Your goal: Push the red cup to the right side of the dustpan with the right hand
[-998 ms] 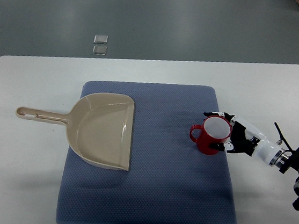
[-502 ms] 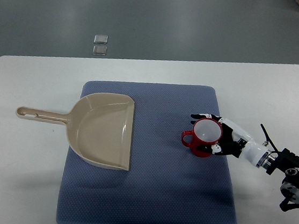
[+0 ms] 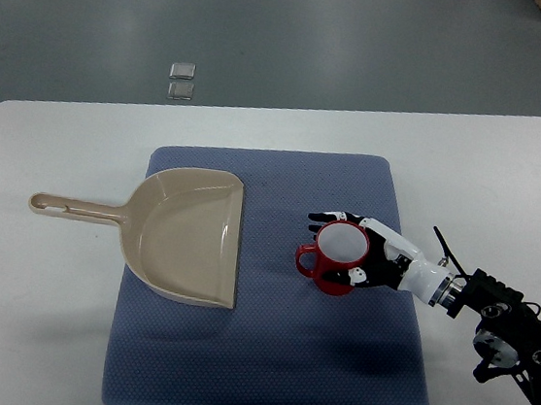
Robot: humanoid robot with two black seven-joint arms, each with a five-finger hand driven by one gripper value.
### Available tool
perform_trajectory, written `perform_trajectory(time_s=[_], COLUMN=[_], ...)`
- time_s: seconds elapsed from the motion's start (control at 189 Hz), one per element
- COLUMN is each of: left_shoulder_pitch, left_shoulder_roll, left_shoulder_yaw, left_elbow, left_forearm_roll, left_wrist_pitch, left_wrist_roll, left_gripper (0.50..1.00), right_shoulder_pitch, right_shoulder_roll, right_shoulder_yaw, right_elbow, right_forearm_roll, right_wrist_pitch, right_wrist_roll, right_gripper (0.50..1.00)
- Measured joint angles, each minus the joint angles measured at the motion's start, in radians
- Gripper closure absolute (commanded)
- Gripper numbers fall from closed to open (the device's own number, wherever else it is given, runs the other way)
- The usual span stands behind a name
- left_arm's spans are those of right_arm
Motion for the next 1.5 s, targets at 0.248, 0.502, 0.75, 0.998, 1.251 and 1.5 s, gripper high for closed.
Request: perform_trajectory(time_s=[0.248, 0.502, 0.75, 0.998, 1.251, 1.5], left_shoulder_pitch=[0.0, 0.0, 0.0, 0.0, 0.0, 0.0], left_shoulder_roll=[0.0, 0.0, 0.0, 0.0, 0.0, 0.0], left_shoulder_yaw=[0.0, 0.0, 0.001, 0.0, 0.0, 0.0], left_elbow=[-0.003, -0.005, -0.005, -0.005, -0.005, -0.005], left_forearm_roll=[0.0, 0.0, 0.0, 0.0, 0.0, 0.0], left_wrist_pitch=[0.0, 0.0, 0.0, 0.0, 0.0, 0.0], left_wrist_roll=[0.0, 0.0, 0.0, 0.0, 0.0, 0.0], left_gripper=[0.5, 0.5, 0.5, 0.5, 0.5, 0.5], right_shoulder_pitch=[0.001, -0.003, -0.006, -0.006, -0.002, 0.001], right_shoulder_roll=[0.04, 0.068, 0.104, 0.143, 0.179, 0.194], right_shoulder_yaw=[-0.001, -0.001, -0.019, -0.05, -0.054, -0.054], right_elbow=[0.0, 0.001, 0.006, 0.006, 0.006, 0.006], right_forearm_roll=[0.001, 0.002, 0.001, 0.0, 0.001, 0.001], right_wrist_pitch=[0.0, 0.0, -0.025, -0.075, -0.1, -0.113], right_wrist_roll=[0.0, 0.0, 0.0, 0.0, 0.0, 0.0], right_gripper=[0.568, 0.568, 0.568, 0.568, 0.57, 0.568])
